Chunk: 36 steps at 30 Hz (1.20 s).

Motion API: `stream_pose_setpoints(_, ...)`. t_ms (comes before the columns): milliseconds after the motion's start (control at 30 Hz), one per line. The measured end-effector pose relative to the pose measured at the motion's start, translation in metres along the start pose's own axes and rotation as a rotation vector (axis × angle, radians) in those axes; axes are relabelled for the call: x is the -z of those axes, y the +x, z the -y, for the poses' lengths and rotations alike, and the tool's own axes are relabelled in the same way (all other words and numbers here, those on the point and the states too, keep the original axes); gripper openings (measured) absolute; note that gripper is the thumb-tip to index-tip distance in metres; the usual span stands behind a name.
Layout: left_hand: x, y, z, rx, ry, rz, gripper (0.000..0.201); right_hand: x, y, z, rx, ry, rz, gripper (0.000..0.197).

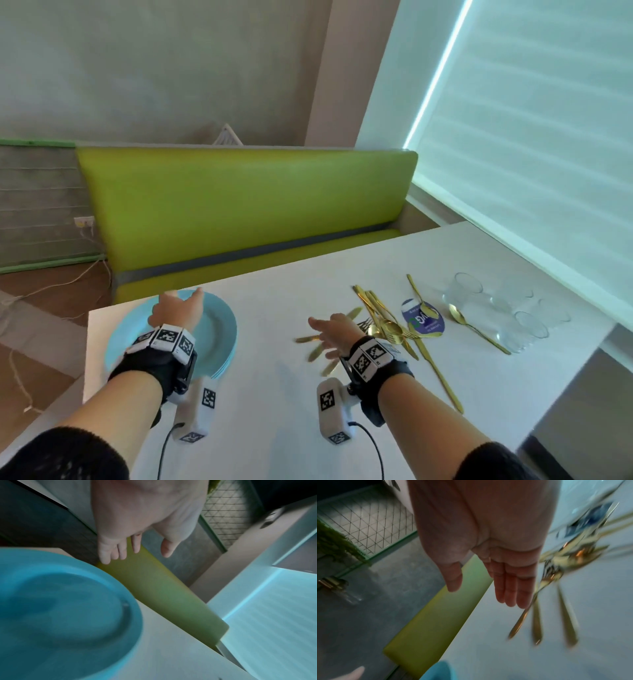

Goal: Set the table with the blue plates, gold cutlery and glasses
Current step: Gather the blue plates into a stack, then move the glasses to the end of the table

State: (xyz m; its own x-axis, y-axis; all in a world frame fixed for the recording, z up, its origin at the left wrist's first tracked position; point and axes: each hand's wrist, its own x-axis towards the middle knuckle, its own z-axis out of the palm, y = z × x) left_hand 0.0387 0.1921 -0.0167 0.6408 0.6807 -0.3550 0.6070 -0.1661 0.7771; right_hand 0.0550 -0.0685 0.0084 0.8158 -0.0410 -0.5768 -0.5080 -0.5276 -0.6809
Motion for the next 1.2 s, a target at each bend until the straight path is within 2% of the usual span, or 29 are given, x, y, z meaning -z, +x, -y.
stream_pose_setpoints(100,-0.035,-0.032,-0.03,-0.11,0.036,0.119,0.052,0.061,-0.016,-0.029,-0.039,-0.045,-0.092,0.051)
stream_pose_setpoints(200,-0.065,-0.067,-0.058,-0.205,0.062,0.22,0.048,0.115,-0.029,-0.062,-0.093,-0.05,-0.167,0.025)
stream_pose_setpoints(233,-0.076,-0.077,-0.066,-0.231,0.072,0.246,0.047,0.132,-0.03,-0.075,-0.117,-0.028,-0.199,0.023)
stream_pose_setpoints(300,-0.096,-0.098,-0.079,-0.283,0.104,0.287,0.038,0.166,-0.028,-0.102,-0.166,0.033,-0.249,0.029)
stream_pose_setpoints(367,-0.115,-0.117,-0.091,-0.31,0.125,0.335,0.018,0.194,-0.021,-0.124,-0.206,0.084,-0.3,0.039)
stream_pose_setpoints(433,-0.135,-0.134,-0.104,-0.329,0.123,0.367,0.014,0.221,-0.01,-0.144,-0.236,0.11,-0.331,0.043)
stream_pose_setpoints(467,-0.147,-0.141,-0.111,-0.338,0.119,0.382,0.016,0.234,-0.001,-0.153,-0.246,0.123,-0.343,0.044)
stream_pose_setpoints(533,-0.173,-0.153,-0.124,-0.344,0.129,0.396,0.04,0.259,0.016,-0.164,-0.246,0.157,-0.368,0.047)
stream_pose_setpoints(633,-0.217,-0.167,-0.143,-0.353,0.153,0.448,0.038,0.296,0.051,-0.171,-0.226,0.189,-0.418,0.054)
stream_pose_setpoints(767,-0.276,-0.181,-0.167,-0.349,0.137,0.495,0.033,0.335,0.103,-0.169,-0.151,0.241,-0.458,0.081)
stream_pose_setpoints(967,-0.339,-0.194,-0.183,-0.316,0.167,0.566,0.029,0.362,0.168,-0.161,-0.109,0.152,-0.476,0.1)
stream_pose_setpoints(1200,-0.364,-0.189,-0.197,-0.295,0.164,0.564,0.028,0.361,0.211,-0.16,-0.04,0.129,-0.507,0.1)
